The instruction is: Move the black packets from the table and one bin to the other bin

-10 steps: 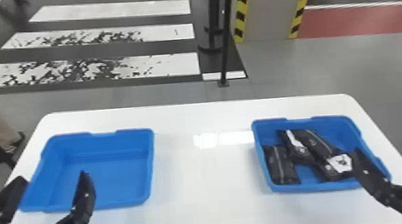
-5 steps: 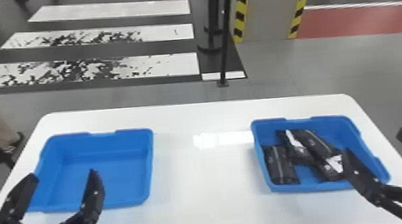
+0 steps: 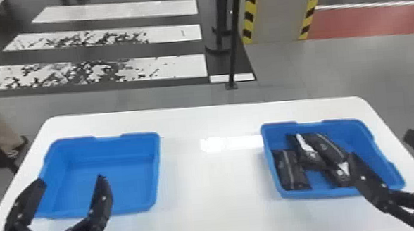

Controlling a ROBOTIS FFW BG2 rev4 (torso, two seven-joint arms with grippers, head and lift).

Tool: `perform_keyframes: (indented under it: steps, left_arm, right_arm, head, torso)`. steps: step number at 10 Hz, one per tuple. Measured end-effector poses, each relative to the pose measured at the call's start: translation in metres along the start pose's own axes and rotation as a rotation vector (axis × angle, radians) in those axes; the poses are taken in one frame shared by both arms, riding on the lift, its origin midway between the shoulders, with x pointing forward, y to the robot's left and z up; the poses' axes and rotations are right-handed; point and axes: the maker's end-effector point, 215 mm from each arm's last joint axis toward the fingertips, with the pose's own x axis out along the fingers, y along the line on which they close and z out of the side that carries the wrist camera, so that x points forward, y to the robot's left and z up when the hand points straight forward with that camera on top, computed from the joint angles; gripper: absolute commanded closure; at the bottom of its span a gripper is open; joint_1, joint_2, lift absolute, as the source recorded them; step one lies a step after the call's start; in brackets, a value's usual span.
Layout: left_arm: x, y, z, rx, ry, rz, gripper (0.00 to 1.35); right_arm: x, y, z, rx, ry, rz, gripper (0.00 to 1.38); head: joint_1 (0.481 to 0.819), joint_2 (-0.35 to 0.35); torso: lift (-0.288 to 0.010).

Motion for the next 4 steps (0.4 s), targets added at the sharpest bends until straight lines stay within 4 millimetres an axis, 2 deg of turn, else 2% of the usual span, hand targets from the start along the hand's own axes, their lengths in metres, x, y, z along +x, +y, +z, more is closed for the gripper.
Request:
perform_keyframes:
  steps: [4]
  left_arm:
    - [0.0024, -0.0002, 0.0026, 0.0, -0.007, -0.004, 0.1]
  right_arm:
    - [0.003, 0.0037, 0.0, -0.002, -0.005, 0.012, 0.09]
  head:
    - [0.695, -0.029]
  torso:
    - [-0.11]
